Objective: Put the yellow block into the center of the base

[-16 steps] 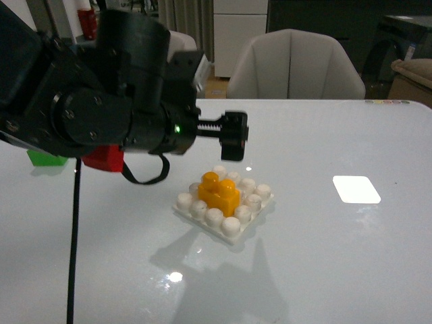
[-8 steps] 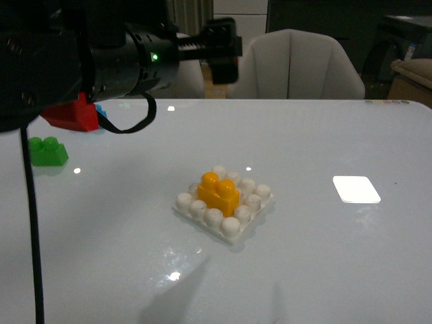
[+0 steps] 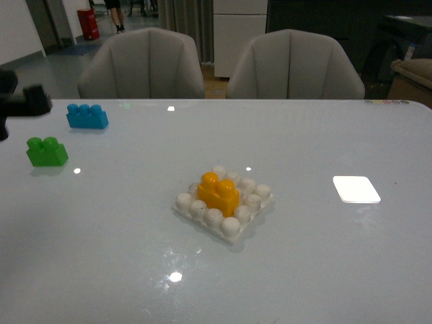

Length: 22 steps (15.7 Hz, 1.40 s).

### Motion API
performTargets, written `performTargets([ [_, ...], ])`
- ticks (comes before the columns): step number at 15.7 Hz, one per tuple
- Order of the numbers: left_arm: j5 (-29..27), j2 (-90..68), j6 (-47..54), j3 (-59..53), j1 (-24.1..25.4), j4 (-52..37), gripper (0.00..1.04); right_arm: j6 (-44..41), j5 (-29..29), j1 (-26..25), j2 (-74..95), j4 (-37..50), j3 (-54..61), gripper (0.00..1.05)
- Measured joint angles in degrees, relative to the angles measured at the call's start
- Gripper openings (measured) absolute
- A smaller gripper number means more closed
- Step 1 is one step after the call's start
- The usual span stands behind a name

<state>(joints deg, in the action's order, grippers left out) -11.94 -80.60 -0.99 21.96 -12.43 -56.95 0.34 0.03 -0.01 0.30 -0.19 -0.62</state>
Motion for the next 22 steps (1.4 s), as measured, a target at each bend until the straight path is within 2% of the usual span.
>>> performTargets([
  [1,1.44,3.48,0.13,-3.3,1.51,-0.04,0.02,0.0,0.0,0.0,0.0,0.0,0.0,0.98],
  [3,2.89,10.25,0.17,-7.85,4.22,0.35,0.02,0.0,0.0,0.0,0.0,0.0,0.0,0.98],
  [8,6.27,20.35,0.17,-14.36,6.95,4.5,0.02,0.0,0.0,0.0,0.0,0.0,0.0,0.98],
  [9,6.67,20.17,0.17,-16.17,7.45,0.28,0.02,0.0,0.0,0.0,0.0,0.0,0.0,0.98],
  [11,8.33,22.12,0.17,-18.43,8.87,4.2,0.02,0.0,0.0,0.0,0.0,0.0,0.0,0.98],
  [12,11.39,24.39,0.26,-19.45,11.17,6.29,0.02,0.0,0.0,0.0,0.0,-0.02,0.0,0.98],
  [14,11.37,29.4,0.24,-19.67,12.76,8.61,0.02,0.0,0.0,0.0,0.0,0.0,0.0,0.98],
  [22,11.93,51.49,0.24,-21.33,12.41,28.3,0.02,0.0,0.0,0.0,0.0,0.0,0.0,0.98],
])
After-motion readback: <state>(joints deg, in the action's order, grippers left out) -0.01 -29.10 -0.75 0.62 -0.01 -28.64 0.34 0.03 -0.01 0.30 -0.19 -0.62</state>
